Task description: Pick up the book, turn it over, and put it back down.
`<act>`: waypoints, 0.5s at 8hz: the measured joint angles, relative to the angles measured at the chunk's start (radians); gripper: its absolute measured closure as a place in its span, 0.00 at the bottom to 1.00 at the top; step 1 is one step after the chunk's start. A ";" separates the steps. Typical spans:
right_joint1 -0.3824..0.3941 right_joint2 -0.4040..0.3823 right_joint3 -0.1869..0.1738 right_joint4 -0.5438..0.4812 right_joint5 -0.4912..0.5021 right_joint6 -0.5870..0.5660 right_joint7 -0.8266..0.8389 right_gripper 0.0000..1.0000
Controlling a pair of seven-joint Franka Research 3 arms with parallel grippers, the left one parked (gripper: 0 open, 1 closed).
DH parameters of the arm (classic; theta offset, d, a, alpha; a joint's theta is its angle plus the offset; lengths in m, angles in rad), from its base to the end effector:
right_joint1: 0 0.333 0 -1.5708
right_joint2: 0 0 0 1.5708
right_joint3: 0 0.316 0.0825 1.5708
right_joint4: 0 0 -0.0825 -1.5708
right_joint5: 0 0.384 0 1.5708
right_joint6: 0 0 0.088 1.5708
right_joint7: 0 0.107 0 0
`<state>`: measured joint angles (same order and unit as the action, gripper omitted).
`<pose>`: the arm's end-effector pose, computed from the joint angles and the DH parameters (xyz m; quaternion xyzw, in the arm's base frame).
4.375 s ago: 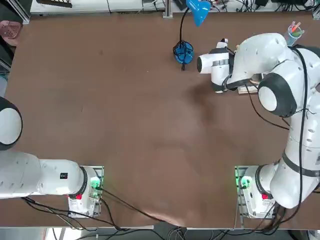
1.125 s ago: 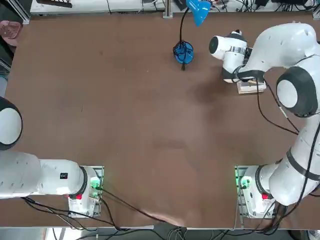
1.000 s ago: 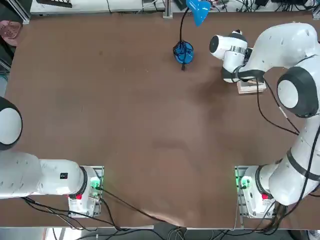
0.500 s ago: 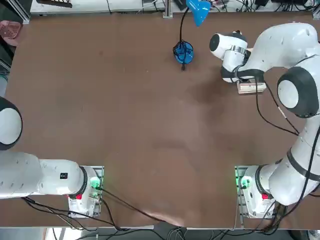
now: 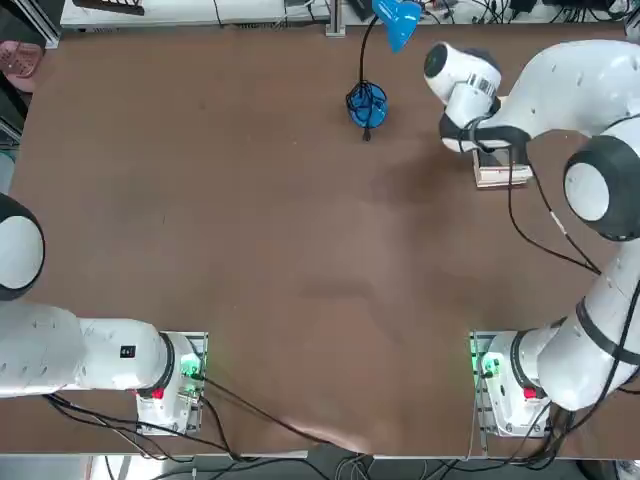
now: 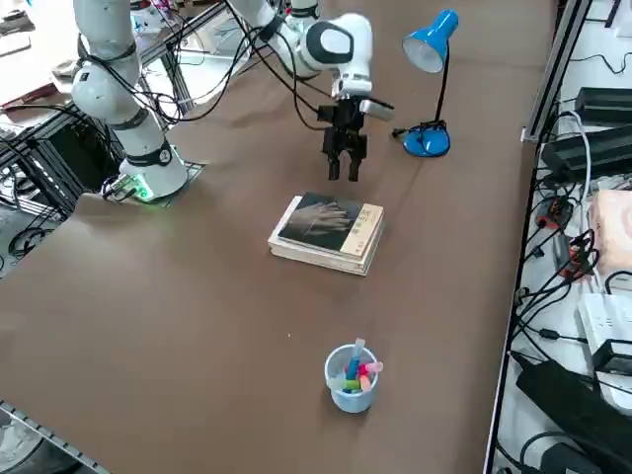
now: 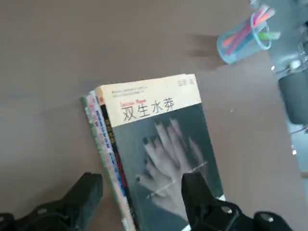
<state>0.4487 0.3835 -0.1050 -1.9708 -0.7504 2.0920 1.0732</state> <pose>0.5679 0.1698 0.2683 0.9352 -0.1181 0.1075 0.3160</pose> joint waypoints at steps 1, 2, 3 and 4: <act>-0.004 -0.034 -0.003 0.034 0.089 -0.016 -0.093 0.00; -0.016 -0.072 -0.005 0.067 0.170 -0.054 -0.200 0.00; -0.033 -0.106 -0.008 0.100 0.238 -0.101 -0.309 0.00; -0.053 -0.130 -0.010 0.139 0.300 -0.153 -0.418 0.00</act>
<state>0.3957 0.2530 -0.1149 -1.8318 -0.4508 1.9394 0.6552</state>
